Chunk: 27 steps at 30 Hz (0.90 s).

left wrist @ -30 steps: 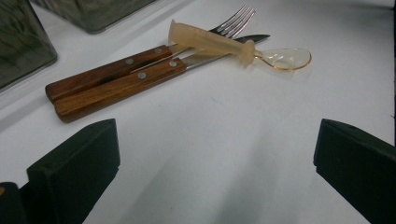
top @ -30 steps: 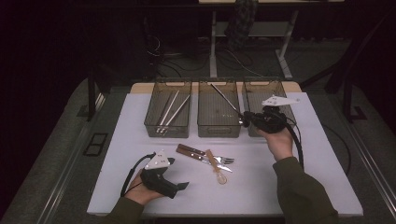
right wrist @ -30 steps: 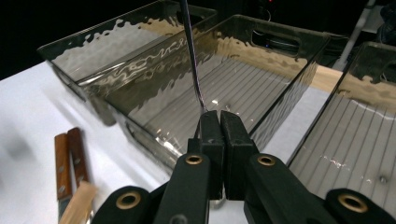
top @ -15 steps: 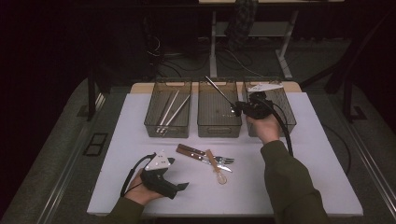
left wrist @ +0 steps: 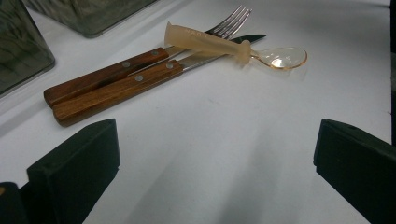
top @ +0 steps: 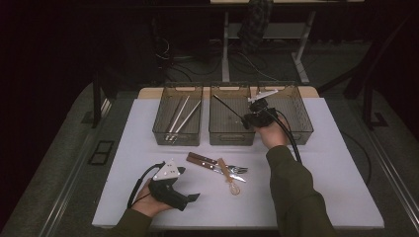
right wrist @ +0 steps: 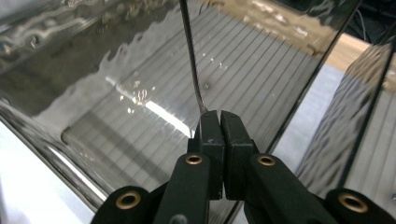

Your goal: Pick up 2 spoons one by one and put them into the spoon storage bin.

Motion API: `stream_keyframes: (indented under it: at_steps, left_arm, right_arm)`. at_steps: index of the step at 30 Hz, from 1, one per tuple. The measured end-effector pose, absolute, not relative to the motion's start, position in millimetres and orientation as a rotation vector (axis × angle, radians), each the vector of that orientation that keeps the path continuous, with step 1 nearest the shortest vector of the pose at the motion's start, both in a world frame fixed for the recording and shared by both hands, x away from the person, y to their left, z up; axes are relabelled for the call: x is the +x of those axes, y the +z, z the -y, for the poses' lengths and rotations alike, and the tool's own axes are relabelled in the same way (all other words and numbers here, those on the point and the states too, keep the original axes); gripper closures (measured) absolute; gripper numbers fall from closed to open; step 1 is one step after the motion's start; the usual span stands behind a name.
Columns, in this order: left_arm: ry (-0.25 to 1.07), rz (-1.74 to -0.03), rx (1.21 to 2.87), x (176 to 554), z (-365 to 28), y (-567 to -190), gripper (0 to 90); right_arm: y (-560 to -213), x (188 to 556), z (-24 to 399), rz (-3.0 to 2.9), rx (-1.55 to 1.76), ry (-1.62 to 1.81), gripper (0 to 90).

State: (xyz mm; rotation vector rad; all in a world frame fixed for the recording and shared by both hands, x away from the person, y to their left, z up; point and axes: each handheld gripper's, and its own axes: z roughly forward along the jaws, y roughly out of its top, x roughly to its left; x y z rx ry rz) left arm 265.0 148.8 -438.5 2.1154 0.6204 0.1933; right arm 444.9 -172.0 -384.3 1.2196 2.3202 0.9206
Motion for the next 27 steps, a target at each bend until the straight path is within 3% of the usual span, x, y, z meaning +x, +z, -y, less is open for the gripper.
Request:
stream_keyframes:
  at_steps: [8, 12, 18, 27]
  left_arm:
    - [0.193, -0.618, 2.12, 265.0, -148.5, -438.7, 0.0]
    - [0.191, -0.622, 2.115, 265.0, -148.7, -438.9, 0.0]
    - [0.191, -0.62, 2.117, 265.4, -149.1, -439.0, 0.0]
    - [0.192, -0.628, 2.119, 265.7, -149.7, -439.5, 0.0]
  right_arm:
    - [-386.5, 443.7, 167.7, -2.337, 1.227, 0.894, 87.4]
    - [-382.2, 442.2, 170.6, -2.295, 1.238, 0.966, 70.0]
    - [-373.9, 434.8, 176.8, -2.266, 1.25, 1.061, 51.1]
    - [-366.4, 408.0, 185.5, -2.31, 1.213, 1.177, 39.1]
